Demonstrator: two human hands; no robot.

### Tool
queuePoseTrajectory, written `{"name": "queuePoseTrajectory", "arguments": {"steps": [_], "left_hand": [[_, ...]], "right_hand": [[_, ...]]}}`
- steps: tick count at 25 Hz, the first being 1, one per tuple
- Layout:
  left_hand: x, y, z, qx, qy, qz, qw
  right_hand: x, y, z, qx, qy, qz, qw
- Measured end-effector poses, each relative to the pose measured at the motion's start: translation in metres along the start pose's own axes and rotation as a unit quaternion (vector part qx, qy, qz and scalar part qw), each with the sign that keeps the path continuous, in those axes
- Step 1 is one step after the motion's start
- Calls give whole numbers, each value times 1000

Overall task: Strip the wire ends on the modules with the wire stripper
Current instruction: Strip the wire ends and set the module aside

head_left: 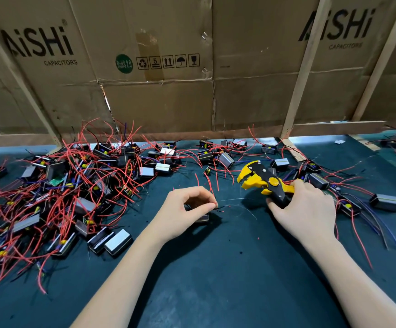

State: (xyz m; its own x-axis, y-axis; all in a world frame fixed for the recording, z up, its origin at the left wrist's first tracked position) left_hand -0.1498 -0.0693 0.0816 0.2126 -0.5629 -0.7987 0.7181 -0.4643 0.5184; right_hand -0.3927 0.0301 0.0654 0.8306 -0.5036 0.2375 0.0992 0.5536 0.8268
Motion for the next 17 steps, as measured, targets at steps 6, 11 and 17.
{"name": "queuePoseTrajectory", "arguments": {"steps": [6,11,17], "left_hand": [[0,-7,0,-67,28,-3,997],[-1,-9,0,-78,48,-12,996],[-2,-15,1,-104,61,8,993]], "right_hand": [[21,-2,-10,-45,113,-14,992],[27,-3,-14,-68,123,-30,990],[30,-4,-15,-76,124,-28,989]]}}
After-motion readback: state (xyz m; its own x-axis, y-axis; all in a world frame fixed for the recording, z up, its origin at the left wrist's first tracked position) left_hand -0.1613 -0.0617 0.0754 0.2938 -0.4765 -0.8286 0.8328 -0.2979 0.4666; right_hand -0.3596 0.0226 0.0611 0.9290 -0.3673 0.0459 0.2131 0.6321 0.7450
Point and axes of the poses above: each hand's wrist, its own z-axis towards the middle knuckle, its own y-axis out of the back of the hand, x = y × z, the point moved 1 cm from there along z, towards the middle knuckle, and after that the axes turned 1 degree about z, right-handed, at the moved point
